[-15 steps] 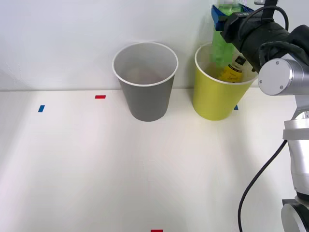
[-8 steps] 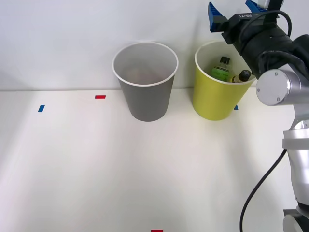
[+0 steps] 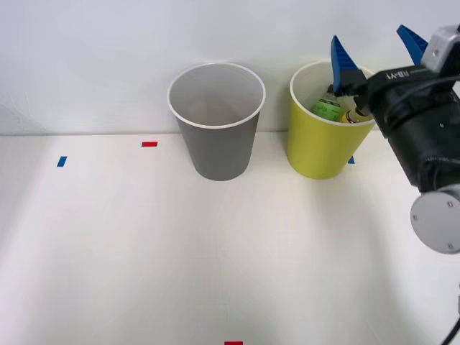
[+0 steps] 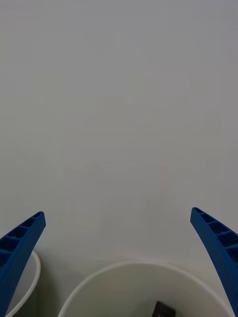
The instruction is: Put cans in the gray bin, plastic bottles in the light green bin
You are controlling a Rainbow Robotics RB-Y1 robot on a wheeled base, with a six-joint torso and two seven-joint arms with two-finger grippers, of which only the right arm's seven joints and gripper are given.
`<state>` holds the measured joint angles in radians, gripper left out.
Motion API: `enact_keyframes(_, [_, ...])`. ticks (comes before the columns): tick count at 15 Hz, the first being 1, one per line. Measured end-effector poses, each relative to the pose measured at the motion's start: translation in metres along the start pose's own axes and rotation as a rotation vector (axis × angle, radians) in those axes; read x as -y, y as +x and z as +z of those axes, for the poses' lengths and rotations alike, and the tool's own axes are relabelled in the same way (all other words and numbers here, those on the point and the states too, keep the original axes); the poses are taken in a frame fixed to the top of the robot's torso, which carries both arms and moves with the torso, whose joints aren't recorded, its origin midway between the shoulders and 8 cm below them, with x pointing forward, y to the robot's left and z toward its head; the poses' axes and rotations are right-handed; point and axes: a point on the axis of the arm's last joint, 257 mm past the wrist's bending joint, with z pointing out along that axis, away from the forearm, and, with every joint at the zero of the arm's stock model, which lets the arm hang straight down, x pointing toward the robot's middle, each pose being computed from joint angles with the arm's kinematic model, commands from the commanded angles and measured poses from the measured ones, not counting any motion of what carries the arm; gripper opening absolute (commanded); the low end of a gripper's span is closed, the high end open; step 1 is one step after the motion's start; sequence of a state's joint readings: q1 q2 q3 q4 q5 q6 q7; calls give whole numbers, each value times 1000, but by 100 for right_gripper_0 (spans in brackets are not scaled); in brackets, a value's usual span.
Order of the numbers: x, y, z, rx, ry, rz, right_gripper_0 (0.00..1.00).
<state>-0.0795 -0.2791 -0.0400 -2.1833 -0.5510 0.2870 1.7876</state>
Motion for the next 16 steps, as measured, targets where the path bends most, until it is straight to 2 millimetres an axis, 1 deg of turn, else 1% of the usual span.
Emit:
enact_keyframes(3, [1,6,-49,-25,26,-4,100])
enact_keyframes(5, [1,11,-73,-28,43,4,100])
enact_keyframes(8, [6,35,-118,-51,99,26,100])
enact_keyframes(11, [7,65,-160,-129,133,35,100])
enact_keyframes(13, [6,83,-183,-186,156,44,100])
enact_keyframes(16, [7,101,-207,-253,194,43,100])
